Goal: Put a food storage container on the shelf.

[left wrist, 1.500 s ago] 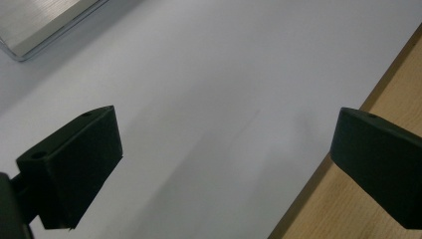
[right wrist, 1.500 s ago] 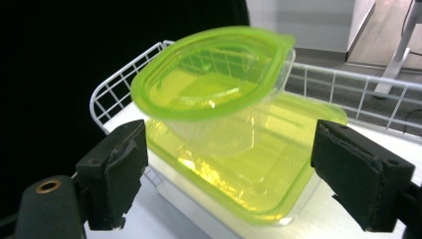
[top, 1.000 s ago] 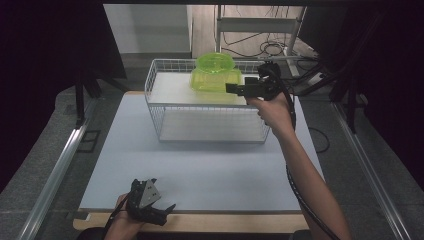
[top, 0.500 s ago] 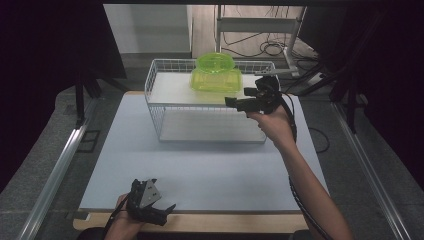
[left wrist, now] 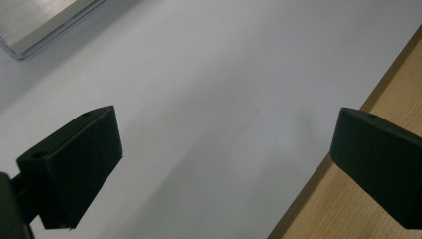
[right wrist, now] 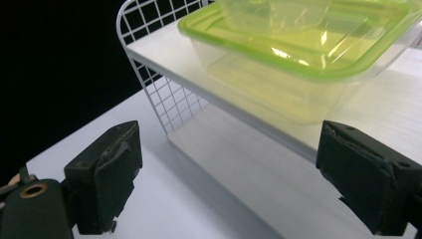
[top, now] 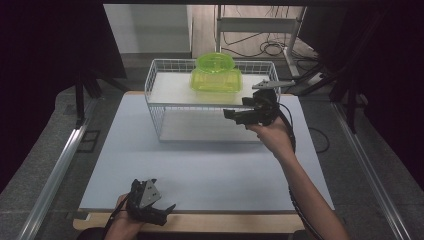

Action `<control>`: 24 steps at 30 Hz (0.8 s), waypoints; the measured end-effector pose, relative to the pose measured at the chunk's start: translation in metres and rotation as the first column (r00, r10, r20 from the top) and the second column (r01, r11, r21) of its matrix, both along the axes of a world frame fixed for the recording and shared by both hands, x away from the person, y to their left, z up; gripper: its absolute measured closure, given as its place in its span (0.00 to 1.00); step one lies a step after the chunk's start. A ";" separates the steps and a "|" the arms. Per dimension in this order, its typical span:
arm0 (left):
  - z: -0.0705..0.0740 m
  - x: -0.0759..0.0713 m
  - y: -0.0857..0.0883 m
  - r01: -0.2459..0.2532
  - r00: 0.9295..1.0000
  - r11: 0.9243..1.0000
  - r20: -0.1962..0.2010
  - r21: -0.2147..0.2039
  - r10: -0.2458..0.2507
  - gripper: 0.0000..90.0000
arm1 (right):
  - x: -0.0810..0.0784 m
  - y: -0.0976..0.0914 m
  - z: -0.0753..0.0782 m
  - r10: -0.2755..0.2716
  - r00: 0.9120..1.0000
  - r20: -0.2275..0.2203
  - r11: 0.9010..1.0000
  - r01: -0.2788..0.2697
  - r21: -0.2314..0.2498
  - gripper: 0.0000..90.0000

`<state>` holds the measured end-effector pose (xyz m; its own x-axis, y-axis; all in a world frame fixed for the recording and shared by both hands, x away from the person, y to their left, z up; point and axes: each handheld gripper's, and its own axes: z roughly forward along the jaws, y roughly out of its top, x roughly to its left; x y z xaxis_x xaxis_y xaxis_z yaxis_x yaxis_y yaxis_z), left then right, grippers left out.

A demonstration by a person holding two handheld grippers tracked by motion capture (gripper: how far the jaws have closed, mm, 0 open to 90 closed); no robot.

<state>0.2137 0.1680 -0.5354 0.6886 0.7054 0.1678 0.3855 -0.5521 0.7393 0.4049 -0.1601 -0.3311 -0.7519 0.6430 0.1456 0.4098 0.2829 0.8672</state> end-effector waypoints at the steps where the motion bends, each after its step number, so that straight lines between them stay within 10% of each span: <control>1: 0.000 0.000 0.000 0.003 1.000 1.000 -0.001 -0.003 -0.003 0.00 | -0.002 0.000 -0.002 0.003 1.000 0.000 1.000 -0.003 -0.006 0.12; 24: 0.001 -0.001 0.000 0.011 1.000 1.000 -0.003 -0.017 -0.011 0.00 | -0.025 -0.002 -0.041 0.023 1.000 0.010 0.998 -0.023 -0.065 0.08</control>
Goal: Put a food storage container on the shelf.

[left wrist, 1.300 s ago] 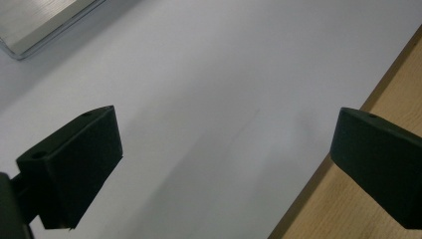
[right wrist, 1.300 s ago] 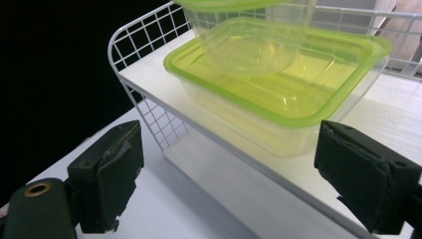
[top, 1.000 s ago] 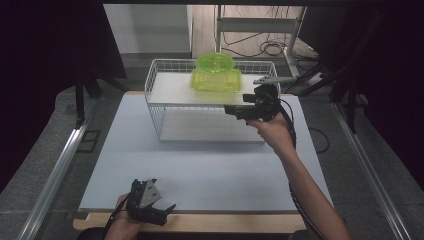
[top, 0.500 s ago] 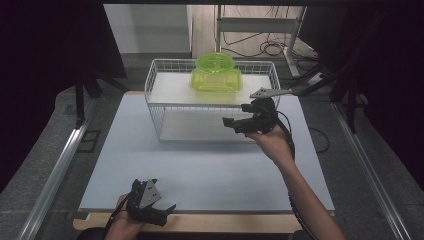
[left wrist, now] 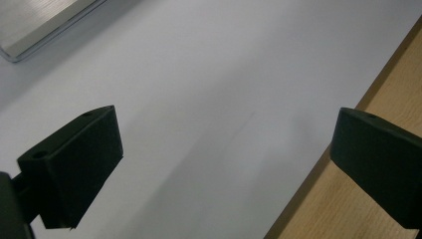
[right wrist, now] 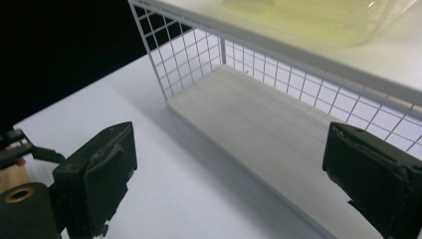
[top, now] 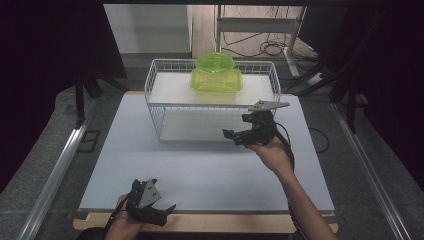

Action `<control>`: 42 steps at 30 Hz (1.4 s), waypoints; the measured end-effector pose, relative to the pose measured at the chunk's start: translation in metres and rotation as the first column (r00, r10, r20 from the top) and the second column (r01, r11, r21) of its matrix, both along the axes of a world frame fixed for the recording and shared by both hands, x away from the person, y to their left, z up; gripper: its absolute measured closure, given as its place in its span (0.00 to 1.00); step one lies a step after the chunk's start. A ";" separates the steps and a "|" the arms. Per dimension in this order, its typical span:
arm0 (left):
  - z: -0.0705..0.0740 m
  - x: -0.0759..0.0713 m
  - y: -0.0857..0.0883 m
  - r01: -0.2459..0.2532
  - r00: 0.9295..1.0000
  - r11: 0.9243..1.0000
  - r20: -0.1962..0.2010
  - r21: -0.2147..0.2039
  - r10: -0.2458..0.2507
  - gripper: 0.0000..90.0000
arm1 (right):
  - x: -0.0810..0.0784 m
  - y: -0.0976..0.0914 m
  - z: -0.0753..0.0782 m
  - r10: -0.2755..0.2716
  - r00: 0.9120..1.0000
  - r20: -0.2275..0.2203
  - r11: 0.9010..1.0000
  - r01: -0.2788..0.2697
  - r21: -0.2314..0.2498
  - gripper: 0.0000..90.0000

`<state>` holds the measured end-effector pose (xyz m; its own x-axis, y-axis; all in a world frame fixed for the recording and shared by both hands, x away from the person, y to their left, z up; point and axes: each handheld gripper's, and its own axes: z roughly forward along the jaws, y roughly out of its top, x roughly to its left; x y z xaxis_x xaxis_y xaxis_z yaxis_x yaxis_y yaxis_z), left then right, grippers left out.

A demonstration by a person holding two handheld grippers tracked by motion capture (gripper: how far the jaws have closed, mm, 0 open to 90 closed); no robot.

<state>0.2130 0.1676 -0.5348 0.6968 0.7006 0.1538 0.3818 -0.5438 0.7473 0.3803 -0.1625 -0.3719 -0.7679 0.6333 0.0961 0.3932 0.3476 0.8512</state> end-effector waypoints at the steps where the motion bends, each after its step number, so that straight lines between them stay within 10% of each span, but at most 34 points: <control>1: 0.000 0.000 0.000 0.000 1.000 1.000 -0.003 -0.002 0.000 0.00 | -0.001 0.000 -0.002 0.001 1.000 0.005 1.000 -0.001 -0.006 0.08; 16: 0.001 0.000 0.001 0.000 1.000 1.000 -0.005 -0.013 0.000 0.00 | -0.013 -0.007 -0.030 0.009 1.000 0.009 1.000 -0.009 -0.013 0.07; 37: 0.007 0.001 0.010 -0.022 0.999 0.986 -0.035 -0.166 0.017 0.00 | -0.039 -0.016 -0.049 0.022 1.000 0.009 1.000 -0.022 -0.014 0.07; 42: 0.010 -0.001 0.008 -0.043 0.999 0.988 -0.015 -0.148 0.041 0.00 | -0.046 -0.020 -0.056 0.028 1.000 0.003 0.999 -0.028 -0.017 0.07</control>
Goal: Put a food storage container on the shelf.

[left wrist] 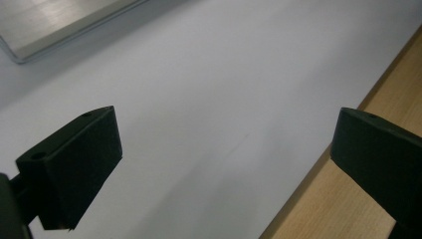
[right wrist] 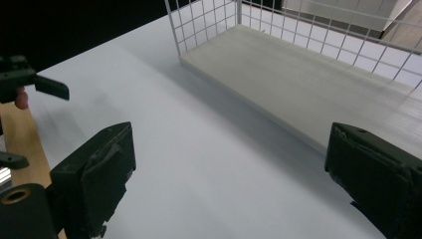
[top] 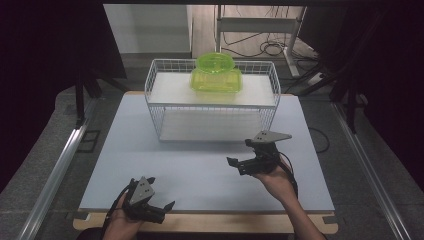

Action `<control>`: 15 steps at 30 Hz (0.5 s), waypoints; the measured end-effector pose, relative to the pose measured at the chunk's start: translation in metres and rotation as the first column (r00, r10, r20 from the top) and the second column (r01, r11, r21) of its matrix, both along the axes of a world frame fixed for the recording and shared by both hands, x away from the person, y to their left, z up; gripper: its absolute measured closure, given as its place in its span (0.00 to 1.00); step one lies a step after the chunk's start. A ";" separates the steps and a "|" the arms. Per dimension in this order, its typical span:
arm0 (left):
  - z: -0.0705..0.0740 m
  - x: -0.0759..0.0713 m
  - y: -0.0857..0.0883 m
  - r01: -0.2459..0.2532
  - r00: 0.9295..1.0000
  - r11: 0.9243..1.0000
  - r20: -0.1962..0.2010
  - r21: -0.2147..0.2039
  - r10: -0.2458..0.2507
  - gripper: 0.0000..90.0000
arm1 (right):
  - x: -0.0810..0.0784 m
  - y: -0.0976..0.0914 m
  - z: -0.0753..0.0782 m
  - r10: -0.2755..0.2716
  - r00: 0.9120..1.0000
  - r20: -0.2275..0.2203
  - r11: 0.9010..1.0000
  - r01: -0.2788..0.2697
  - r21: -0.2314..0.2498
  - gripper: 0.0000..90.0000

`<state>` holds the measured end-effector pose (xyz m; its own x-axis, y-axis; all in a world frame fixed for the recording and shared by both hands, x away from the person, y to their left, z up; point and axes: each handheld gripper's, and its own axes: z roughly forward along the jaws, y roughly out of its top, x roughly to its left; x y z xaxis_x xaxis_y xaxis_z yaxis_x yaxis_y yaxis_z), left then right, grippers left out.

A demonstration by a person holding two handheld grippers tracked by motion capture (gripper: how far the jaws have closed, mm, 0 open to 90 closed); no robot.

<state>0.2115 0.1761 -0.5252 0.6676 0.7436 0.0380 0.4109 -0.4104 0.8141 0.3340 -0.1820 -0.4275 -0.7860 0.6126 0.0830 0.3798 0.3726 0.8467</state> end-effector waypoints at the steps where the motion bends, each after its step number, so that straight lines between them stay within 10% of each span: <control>1: 0.000 0.000 0.000 -0.004 1.000 1.000 0.000 0.000 0.004 0.00 | -0.001 -0.001 -0.002 0.001 1.000 -0.002 1.000 -0.001 -0.001 0.07; 15: 0.000 0.000 0.000 -0.013 1.000 1.000 0.012 0.004 0.013 0.00 | -0.017 -0.013 -0.026 -0.009 1.000 -0.005 0.999 0.009 -0.031 0.07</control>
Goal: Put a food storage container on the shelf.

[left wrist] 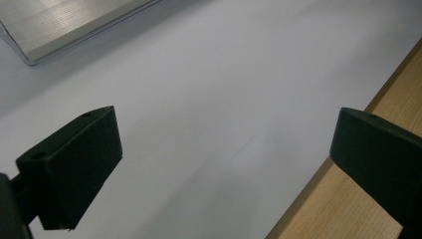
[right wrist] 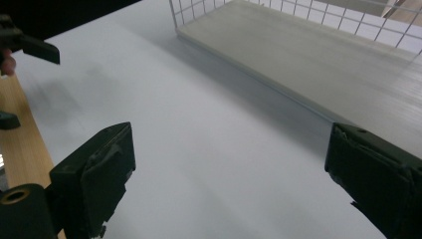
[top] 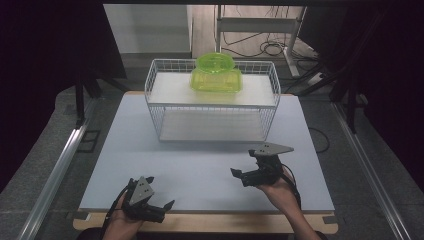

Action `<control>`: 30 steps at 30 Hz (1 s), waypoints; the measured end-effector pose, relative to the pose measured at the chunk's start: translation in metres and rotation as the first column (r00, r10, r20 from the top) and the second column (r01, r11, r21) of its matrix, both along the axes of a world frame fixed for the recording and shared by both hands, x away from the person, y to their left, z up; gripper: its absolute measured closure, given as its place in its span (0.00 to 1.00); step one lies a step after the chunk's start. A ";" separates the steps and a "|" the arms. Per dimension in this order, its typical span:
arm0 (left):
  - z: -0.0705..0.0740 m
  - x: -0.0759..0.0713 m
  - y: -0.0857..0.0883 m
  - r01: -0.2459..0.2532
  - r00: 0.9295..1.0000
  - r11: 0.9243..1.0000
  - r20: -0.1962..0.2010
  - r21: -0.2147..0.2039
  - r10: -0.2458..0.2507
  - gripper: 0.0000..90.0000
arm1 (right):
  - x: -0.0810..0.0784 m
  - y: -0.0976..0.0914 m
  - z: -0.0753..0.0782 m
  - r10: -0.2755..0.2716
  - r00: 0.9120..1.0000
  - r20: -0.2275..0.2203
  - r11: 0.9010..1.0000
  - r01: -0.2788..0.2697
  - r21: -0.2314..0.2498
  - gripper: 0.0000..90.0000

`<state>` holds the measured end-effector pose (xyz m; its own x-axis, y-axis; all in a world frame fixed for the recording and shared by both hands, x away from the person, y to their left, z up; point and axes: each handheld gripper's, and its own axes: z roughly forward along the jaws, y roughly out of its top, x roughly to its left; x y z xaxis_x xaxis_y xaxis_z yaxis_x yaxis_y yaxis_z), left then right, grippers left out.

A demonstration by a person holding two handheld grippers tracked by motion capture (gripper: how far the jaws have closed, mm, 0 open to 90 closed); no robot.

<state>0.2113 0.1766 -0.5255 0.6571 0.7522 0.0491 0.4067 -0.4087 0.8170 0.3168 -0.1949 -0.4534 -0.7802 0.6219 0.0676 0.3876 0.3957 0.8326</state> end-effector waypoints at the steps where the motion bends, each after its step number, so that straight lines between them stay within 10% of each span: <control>1: 0.000 0.000 0.000 0.001 1.000 1.000 0.003 0.002 -0.001 0.00 | -0.001 -0.001 -0.002 -0.001 1.000 0.002 1.000 0.001 -0.003 0.07; 30: -0.003 0.001 -0.001 0.015 1.000 0.999 0.012 0.040 -0.015 0.00 | -0.019 -0.010 -0.054 -0.020 0.999 -0.042 0.978 0.011 -0.206 0.04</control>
<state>0.2126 0.1756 -0.5289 0.6675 0.7395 0.0870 0.3905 -0.4471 0.8047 0.2982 -0.2052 -0.5076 -0.7695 0.6380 -0.0293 0.4293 0.5507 0.7159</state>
